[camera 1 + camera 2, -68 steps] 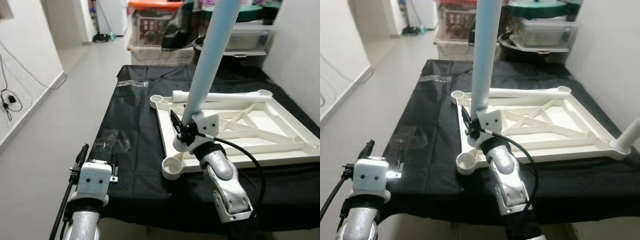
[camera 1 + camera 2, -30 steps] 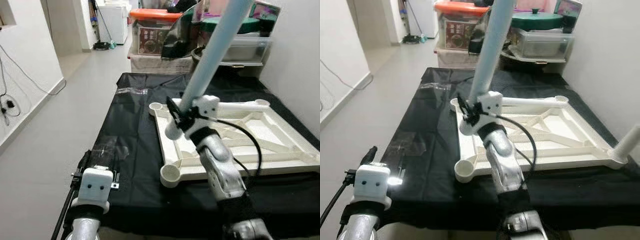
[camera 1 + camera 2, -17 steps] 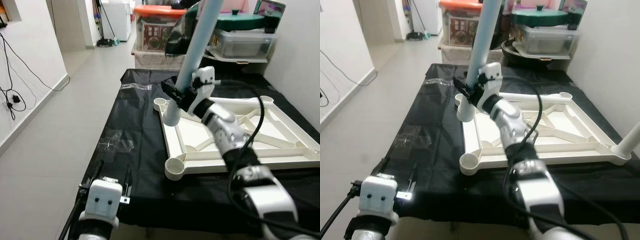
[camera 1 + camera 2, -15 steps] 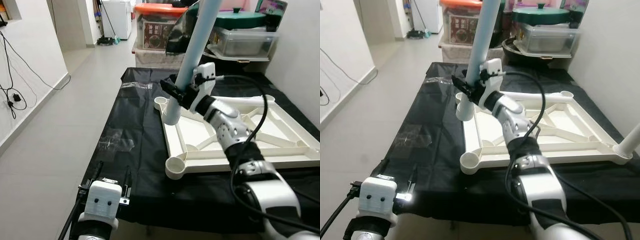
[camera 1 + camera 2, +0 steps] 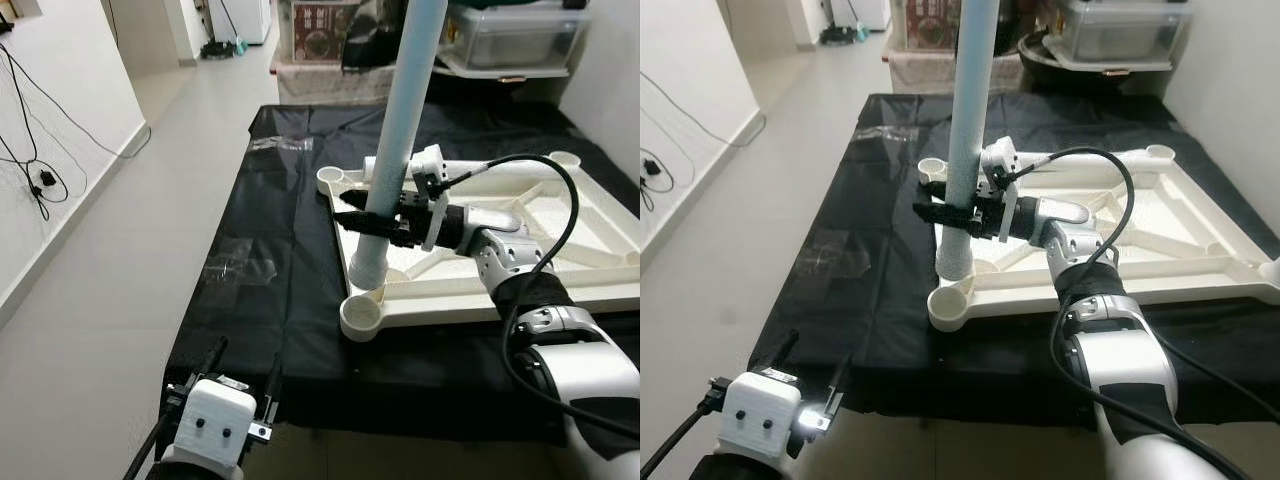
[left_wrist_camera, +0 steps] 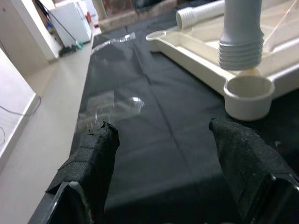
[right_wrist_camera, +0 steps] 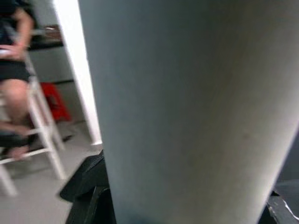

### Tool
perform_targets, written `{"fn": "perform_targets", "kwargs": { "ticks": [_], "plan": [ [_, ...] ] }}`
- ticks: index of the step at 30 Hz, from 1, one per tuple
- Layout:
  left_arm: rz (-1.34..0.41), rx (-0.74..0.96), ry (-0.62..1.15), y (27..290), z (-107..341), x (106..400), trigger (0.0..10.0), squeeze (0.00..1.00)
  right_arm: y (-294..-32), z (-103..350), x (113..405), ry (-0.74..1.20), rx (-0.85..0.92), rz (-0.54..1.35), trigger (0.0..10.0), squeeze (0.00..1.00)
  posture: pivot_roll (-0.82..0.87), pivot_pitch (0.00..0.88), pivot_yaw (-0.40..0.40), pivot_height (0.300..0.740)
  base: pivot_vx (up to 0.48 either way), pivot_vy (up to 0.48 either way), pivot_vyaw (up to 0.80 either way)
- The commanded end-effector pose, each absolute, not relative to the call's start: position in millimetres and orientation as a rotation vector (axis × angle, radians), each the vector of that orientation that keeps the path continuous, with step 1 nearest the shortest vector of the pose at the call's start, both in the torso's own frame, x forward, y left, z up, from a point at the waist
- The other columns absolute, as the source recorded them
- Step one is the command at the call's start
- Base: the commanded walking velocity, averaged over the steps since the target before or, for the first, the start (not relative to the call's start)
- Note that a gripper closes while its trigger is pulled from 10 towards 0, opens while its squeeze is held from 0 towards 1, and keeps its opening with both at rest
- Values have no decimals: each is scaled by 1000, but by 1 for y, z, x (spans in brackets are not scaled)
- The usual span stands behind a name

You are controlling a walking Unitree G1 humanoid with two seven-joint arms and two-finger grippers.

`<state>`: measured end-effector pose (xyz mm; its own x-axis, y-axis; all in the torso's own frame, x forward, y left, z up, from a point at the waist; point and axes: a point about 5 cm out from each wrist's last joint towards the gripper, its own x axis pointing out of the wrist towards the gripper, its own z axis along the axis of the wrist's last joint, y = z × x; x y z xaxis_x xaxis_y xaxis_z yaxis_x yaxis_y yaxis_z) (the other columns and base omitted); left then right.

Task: Building children table

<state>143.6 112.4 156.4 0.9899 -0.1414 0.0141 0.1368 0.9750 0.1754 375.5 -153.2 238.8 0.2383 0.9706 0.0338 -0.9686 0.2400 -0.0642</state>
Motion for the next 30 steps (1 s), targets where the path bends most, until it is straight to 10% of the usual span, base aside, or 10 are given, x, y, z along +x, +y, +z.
{"fn": "perform_targets", "kwargs": {
  "ticks": [1, 30],
  "plan": [
    [-186, 138, -6, 102, 155, 139, 10000, 0, -151, 240, 373, -84, -18, 1374, 10000, 0, 160, 201, 28, 740, 0, 0, 0],
    [-195, 137, 15, 97, 162, 126, 10000, 0, -137, 239, 368, -21, -72, 1571, 10000, 0, 168, 252, -2, 740, 0, 0, 0]
  ]
}}
